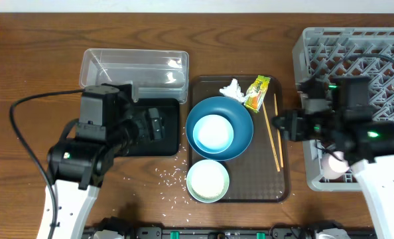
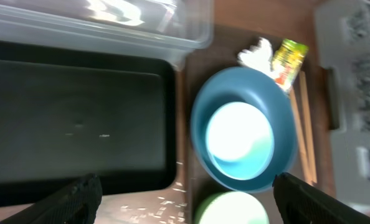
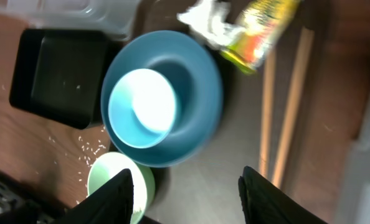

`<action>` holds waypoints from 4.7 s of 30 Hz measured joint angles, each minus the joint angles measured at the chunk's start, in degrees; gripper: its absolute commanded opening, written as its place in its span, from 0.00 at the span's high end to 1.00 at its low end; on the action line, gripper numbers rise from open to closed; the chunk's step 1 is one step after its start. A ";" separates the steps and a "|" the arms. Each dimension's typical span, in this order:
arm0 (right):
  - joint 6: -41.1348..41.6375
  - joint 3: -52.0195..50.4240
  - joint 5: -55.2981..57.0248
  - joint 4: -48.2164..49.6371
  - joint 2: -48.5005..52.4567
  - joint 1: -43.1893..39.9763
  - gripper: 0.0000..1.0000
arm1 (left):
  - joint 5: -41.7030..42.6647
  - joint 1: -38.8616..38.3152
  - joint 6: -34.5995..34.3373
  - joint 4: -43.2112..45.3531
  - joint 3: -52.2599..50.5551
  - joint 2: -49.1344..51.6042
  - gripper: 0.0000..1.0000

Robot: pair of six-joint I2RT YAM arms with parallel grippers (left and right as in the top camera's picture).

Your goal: Sort waste into correct bins and load items into the dishwasher rack

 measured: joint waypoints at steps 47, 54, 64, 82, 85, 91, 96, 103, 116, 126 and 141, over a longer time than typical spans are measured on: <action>12.52 0.26 73.44 8.81 -0.24 -3.19 0.99 | -9.05 0.00 0.00 -4.46 0.00 -3.43 0.09; 10.25 0.17 80.17 17.00 7.69 -17.29 0.99 | -9.05 0.00 0.00 -4.48 0.00 -3.41 0.09; -6.82 0.17 82.49 31.08 18.71 -22.62 0.99 | -9.05 0.00 0.00 -4.46 0.00 -3.41 0.09; -17.00 0.17 89.77 36.17 29.73 -20.35 0.97 | -9.05 0.00 0.00 -4.46 0.00 -3.41 0.09; -17.22 0.17 89.99 35.76 30.93 -17.66 0.95 | -9.05 0.00 0.00 -4.46 0.00 -3.41 0.09; -17.22 0.22 95.82 34.97 33.92 -12.44 0.95 | -9.05 0.00 0.00 -4.46 0.00 -3.41 0.09; -17.38 0.24 97.18 34.10 34.53 -9.79 0.89 | -9.05 0.00 0.00 -4.44 0.00 -3.41 0.09; -17.86 0.24 97.46 31.76 34.93 -7.39 0.97 | -9.05 0.00 0.00 -4.46 0.00 -3.41 0.09; -17.97 0.24 89.72 30.25 35.21 -5.97 0.49 | -9.05 0.00 0.00 -4.46 0.00 -3.41 0.09; -17.94 0.17 67.43 26.47 30.51 -5.77 0.45 | -9.05 0.00 0.00 -4.46 0.00 -3.41 0.09; -2.38 0.22 23.08 11.52 11.34 5.14 0.50 | -9.05 0.00 0.00 -4.46 0.00 -3.41 0.09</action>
